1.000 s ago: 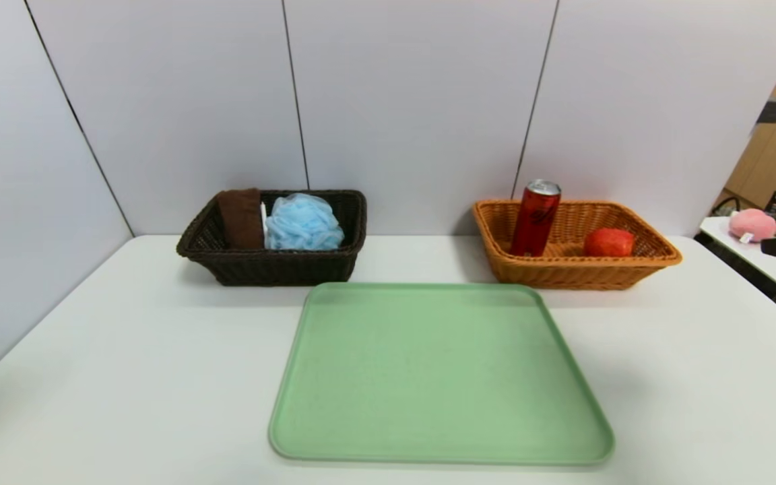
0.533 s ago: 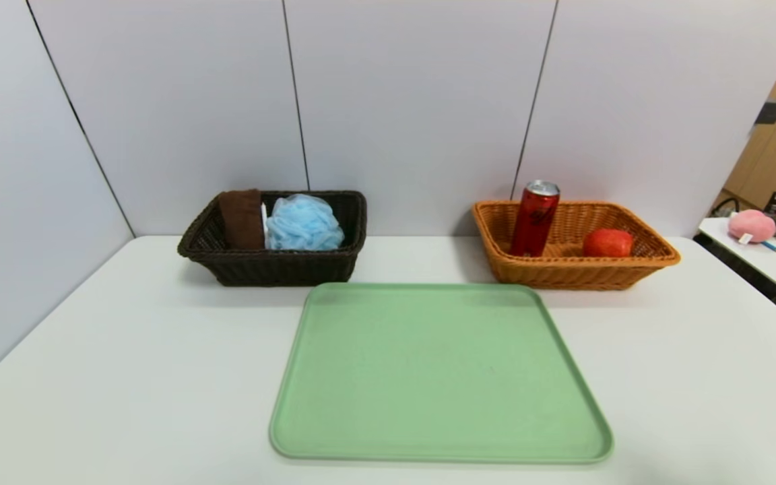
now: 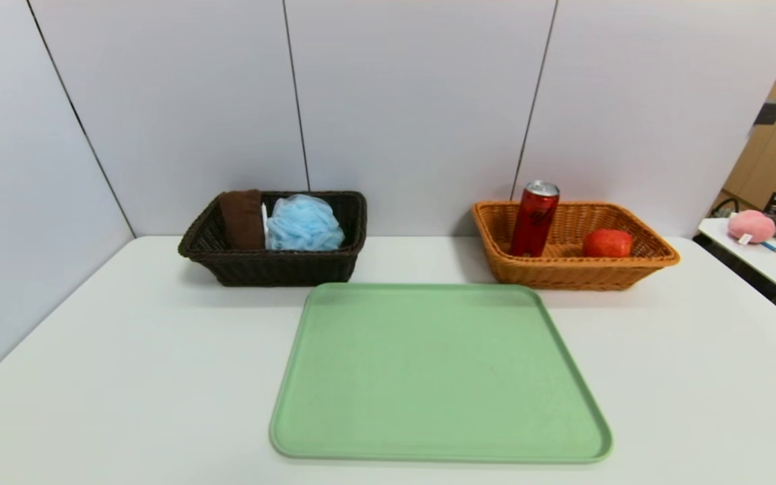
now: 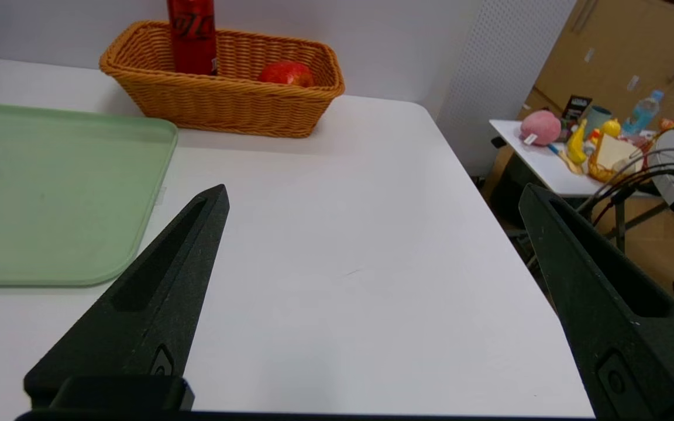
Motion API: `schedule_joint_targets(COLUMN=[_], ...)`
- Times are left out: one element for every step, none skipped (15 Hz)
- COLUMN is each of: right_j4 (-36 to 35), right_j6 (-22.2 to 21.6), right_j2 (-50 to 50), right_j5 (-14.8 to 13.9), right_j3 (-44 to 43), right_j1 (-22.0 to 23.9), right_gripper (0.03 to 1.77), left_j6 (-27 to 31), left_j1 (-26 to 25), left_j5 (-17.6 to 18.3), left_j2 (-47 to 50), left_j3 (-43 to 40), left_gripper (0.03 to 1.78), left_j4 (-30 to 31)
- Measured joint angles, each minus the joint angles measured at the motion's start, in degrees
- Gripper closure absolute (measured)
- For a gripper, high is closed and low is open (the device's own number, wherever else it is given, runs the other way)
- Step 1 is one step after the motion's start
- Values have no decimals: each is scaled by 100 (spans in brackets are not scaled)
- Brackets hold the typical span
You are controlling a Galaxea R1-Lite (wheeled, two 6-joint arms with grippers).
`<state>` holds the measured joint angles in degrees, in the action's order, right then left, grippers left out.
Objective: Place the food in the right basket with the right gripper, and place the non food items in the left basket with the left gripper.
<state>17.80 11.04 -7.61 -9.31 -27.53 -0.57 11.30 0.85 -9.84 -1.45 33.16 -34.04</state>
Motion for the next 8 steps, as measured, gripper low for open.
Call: schedule_joint_targets(right_j4=[-199,-551,-1028,-1629,-2211,-2814,-3323,-3571], right_j6=[162,257,312,362,422,483,511,496], right_j2=[271,439,550,634,684,717,740,756], right_j5=[146,238,297,354,450,599,750,880], right_j3=[243,556,918,1370,1830,2232,2489,2621], right_j1=[24,44,52,60,60,60,65,65], right_gripper=[9,9,9,9,9,9,9,9], left_j6=[-26,-74,-108,-113,-94,-37,51,154], left_j1=[0,-1,0,0,0,0,0,0], left_j5=[0,2,15,33,59,111,196,306], left_j2=[66,105,132,143,148,155,156,156], left_j3=[-179,-400,-695,-1100,-1508,-1938,-2369,-2767], left_gripper=[12,12,12,12,12,12,12,12], left_j4=[174,480,913,1495,2158,2867,3571,4200])
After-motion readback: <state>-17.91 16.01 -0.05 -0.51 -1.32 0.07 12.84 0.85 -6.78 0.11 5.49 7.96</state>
